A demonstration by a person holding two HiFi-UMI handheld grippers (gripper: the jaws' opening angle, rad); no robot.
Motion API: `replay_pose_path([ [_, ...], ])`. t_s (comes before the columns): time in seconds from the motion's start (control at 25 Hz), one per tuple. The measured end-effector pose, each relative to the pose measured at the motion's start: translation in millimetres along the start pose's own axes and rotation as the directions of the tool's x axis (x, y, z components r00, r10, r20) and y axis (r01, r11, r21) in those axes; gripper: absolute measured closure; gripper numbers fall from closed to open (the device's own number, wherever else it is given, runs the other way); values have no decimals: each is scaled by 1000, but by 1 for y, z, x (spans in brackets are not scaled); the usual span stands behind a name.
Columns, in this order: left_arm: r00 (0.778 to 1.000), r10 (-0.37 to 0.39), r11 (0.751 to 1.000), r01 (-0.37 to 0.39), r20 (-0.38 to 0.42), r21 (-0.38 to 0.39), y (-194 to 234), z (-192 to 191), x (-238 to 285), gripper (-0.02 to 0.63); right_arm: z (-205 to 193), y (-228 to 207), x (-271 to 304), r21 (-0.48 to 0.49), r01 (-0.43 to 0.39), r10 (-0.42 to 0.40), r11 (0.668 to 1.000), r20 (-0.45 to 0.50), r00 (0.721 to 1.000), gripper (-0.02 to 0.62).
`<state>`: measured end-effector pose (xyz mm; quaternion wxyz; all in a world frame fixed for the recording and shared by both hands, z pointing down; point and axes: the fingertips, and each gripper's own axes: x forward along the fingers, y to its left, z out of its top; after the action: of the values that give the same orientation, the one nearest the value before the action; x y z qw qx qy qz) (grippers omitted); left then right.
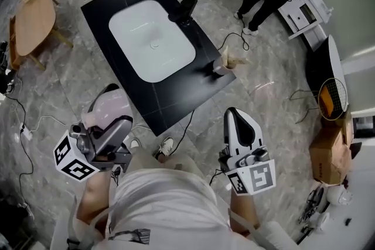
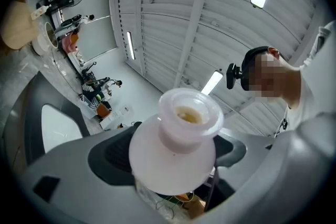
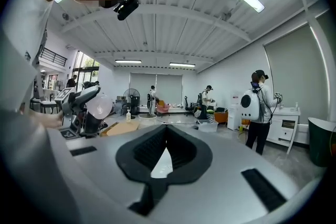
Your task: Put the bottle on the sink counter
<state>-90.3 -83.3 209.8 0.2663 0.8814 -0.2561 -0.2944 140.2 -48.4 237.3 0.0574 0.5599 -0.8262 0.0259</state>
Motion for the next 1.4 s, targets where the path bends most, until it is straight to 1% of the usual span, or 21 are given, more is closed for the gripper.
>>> replay_pose_path([
  [0.24,996,64,998,-66,-63,-16,40,-45,6,196,-43,-6,19,49,-39,43,998,-74,996,584],
  [0.44,991,97,995,-98,-96,-9,69,-73,5,196,-68,0,44,62,-92,97,994,-98,990,584],
  [0.6,982,122,992,-123,-144,4,89,-101,0,197,-88,0,58,78,-116,124,990,-109,986,584],
  [0.92,956,183,982,-188,-231,-3,128,-163,-12,196,-132,-4,62,91,-125,139,988,-156,978,584],
  [1.0,949,192,980,-198,-249,0,134,-174,-13,197,-139,-4,59,100,-125,141,987,-169,976,584],
  [1.28,914,238,971,-224,-327,81,147,-192,-23,196,-152,7,59,126,-130,153,983,-189,970,584],
  [1.4,894,266,964,-241,-360,114,153,-202,-29,197,-158,11,61,141,-137,163,981,-189,968,584],
])
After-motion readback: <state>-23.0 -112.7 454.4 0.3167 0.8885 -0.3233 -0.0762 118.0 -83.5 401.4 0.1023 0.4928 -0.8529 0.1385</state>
